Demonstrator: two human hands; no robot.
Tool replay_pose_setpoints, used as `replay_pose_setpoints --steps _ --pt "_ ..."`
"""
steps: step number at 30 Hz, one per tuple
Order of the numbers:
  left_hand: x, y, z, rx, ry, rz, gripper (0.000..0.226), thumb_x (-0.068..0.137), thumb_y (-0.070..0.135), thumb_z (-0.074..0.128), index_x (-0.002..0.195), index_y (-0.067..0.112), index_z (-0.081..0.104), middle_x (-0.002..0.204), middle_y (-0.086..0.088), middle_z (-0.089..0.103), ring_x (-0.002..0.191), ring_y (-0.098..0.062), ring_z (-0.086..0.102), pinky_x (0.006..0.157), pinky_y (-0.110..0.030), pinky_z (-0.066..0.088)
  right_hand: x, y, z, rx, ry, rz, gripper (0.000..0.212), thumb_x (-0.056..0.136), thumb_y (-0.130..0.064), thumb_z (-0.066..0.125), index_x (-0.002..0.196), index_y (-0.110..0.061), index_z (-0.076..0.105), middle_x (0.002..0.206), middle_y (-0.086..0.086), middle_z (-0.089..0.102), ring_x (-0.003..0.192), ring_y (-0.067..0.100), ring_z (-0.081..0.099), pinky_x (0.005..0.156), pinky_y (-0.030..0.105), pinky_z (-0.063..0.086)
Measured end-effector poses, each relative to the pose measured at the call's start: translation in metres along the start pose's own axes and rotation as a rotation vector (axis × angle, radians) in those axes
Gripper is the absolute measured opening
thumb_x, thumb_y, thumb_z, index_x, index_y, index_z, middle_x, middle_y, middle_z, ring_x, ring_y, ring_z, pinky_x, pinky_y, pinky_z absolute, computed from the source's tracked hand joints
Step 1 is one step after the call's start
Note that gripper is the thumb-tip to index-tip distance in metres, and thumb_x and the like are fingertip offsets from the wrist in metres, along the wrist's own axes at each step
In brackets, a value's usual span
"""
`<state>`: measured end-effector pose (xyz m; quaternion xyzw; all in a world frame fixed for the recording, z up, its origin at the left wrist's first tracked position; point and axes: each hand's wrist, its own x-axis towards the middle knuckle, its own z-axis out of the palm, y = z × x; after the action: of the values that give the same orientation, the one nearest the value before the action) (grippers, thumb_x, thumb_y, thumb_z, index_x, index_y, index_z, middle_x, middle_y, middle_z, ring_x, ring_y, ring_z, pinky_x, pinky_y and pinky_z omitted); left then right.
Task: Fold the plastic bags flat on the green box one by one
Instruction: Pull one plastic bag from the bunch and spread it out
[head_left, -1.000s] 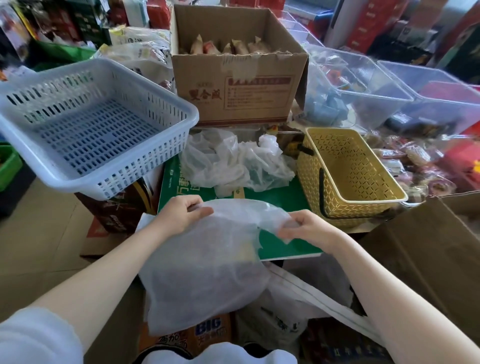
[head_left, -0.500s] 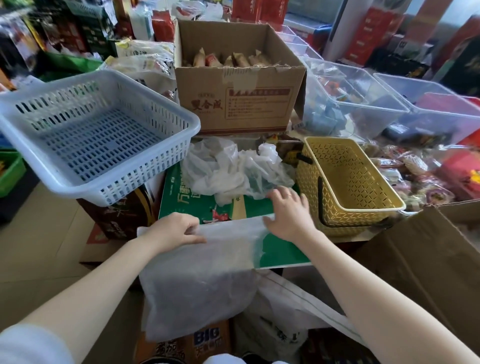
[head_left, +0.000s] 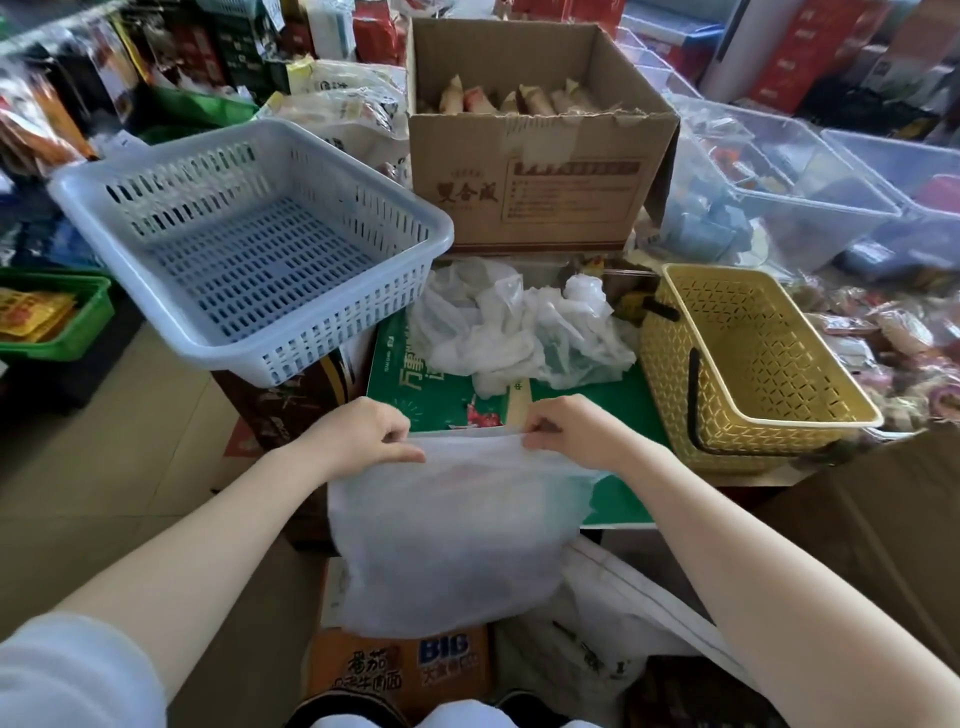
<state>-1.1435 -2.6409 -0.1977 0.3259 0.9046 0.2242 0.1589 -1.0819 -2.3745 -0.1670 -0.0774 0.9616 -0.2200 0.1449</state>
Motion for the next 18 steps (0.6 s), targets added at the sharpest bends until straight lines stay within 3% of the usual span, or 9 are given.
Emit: replay_pose_setpoints --steps 4,7,10,12,15,18 --pt "0.001 -0.012 0.000 0.081 -0.115 -0.104 0.047 0.081 0.047 0.062 0.054 0.019 0.036 0.057 0.001 0.041 0.053 -0.014 0.038 0.056 -0.032 0.032 0.003 0.013 -0.008 -0.196 0.033 0.165 0.020 0.089 -0.032 0.059 0.093 -0.014 0.066 0.091 0.003 0.066 0.081 0.023 0.059 0.073 0.032 0.046" --pt "0.015 -0.009 -0.002 0.171 -0.038 -0.170 0.045 0.087 0.046 0.054 0.058 0.016 0.038 0.059 0.001 0.043 0.055 -0.015 0.042 0.054 -0.032 0.032 0.018 0.019 -0.010 -0.382 0.086 0.244 0.029 0.094 -0.041 0.047 0.093 -0.016 0.063 0.093 0.003 0.066 0.080 0.022 0.058 0.072 0.032 0.042" --pt "0.045 -0.010 -0.004 0.234 0.072 -0.207 0.039 0.094 0.039 0.046 0.062 0.016 0.041 0.069 0.000 0.047 0.065 -0.018 0.049 0.058 -0.033 0.037 0.044 0.032 -0.016 -0.539 0.192 0.291 0.032 0.096 -0.041 0.043 0.104 -0.018 0.063 0.109 0.002 0.065 0.104 0.023 0.055 0.089 0.034 0.036" --pt "0.068 -0.014 -0.002 0.256 0.120 -0.231 0.030 0.096 0.033 0.044 0.072 0.015 0.048 0.081 -0.001 0.049 0.073 -0.020 0.052 0.062 -0.033 0.041 0.063 0.038 -0.016 -0.661 0.222 0.320 0.028 0.096 -0.029 0.044 0.118 -0.018 0.057 0.121 0.004 0.058 0.117 0.025 0.046 0.101 0.035 0.030" --pt "0.097 -0.030 0.007 0.227 0.184 -0.279 0.016 0.095 0.022 0.045 0.086 0.011 0.051 0.092 -0.006 0.053 0.078 -0.026 0.055 0.068 -0.040 0.048 0.084 0.036 0.002 -0.591 0.359 0.328 0.042 0.089 -0.008 0.051 0.130 -0.010 0.044 0.135 0.016 0.044 0.130 0.034 0.035 0.113 0.042 0.020" --pt "0.117 -0.052 0.028 0.178 0.200 -0.327 0.005 0.092 0.008 0.046 0.091 0.006 0.051 0.096 -0.013 0.055 0.079 -0.028 0.054 0.069 -0.041 0.047 0.076 0.024 0.045 -0.459 0.440 0.114 0.046 0.079 -0.010 0.064 0.123 -0.006 0.053 0.134 0.021 0.050 0.128 0.037 0.044 0.107 0.047 0.033"
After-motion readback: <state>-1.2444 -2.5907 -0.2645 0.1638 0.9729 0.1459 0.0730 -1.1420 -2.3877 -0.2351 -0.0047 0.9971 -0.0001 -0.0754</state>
